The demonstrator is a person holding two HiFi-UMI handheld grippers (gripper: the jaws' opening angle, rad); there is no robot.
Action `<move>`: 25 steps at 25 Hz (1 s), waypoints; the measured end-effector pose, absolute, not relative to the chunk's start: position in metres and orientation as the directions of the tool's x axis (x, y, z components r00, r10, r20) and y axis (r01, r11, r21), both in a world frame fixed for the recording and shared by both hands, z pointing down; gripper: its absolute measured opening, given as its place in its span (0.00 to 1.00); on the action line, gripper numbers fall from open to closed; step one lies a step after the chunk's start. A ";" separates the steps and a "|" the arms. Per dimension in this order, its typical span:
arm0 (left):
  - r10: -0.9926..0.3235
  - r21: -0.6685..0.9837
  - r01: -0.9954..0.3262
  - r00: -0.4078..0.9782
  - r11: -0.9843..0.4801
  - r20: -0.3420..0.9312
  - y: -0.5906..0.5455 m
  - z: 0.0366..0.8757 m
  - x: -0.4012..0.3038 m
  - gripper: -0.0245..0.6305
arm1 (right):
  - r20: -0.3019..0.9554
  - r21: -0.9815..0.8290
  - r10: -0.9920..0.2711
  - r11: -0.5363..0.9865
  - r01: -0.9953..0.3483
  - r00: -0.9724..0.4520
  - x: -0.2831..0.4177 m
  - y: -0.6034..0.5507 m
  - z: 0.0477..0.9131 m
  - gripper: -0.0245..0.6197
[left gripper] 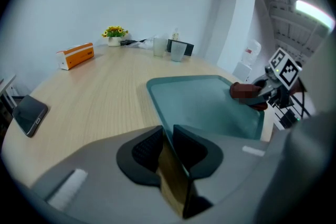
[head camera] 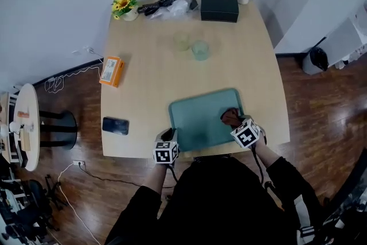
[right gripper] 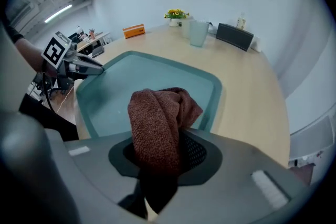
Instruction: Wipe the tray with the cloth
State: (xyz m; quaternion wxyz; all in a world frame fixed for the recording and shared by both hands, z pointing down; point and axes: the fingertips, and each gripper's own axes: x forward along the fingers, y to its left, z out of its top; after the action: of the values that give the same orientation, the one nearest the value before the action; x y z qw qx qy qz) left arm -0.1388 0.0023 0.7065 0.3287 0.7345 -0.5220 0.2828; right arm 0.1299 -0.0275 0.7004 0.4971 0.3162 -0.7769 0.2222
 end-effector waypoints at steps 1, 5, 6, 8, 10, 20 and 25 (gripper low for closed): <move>-0.580 0.190 -0.952 0.298 -0.241 0.758 0.004 0.703 -0.138 0.11 | 0.909 -0.040 -0.274 0.690 -0.723 -0.313 0.129 -0.017 0.697 0.21; -0.577 0.191 -0.952 0.298 -0.240 0.761 0.005 0.702 -0.137 0.11 | 0.904 -0.049 -0.282 0.677 -0.734 -0.320 0.127 -0.008 0.698 0.21; -0.576 0.191 -0.952 0.297 -0.239 0.761 0.004 0.704 -0.137 0.11 | 0.902 -0.051 -0.285 0.676 -0.735 -0.325 0.126 -0.011 0.697 0.21; -0.573 0.194 -0.952 0.298 -0.237 0.763 0.002 0.708 -0.138 0.11 | 0.885 -0.045 -0.316 0.672 -0.739 -0.341 0.125 -0.020 0.689 0.21; -0.569 0.196 -0.952 0.298 -0.234 0.767 -0.001 0.711 -0.139 0.11 | 0.862 -0.042 -0.360 0.650 -0.758 -0.357 0.128 -0.032 0.677 0.21; -0.567 0.202 -0.950 0.304 -0.236 0.766 -0.005 0.713 -0.142 0.11 | 0.824 -0.026 -0.520 0.360 -0.933 -0.223 0.239 -0.069 0.655 0.21; -0.574 0.196 -0.954 0.294 -0.226 0.765 -0.006 0.705 -0.145 0.11 | 0.778 -0.036 -0.589 0.309 -0.950 -0.221 0.254 -0.071 0.624 0.21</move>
State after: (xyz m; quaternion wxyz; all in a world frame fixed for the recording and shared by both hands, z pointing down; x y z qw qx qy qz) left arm -0.1455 -0.0060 0.7048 0.3367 0.7304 -0.5229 0.2824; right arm 0.2543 -0.0714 0.6240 0.3391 0.5239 -0.7344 0.2668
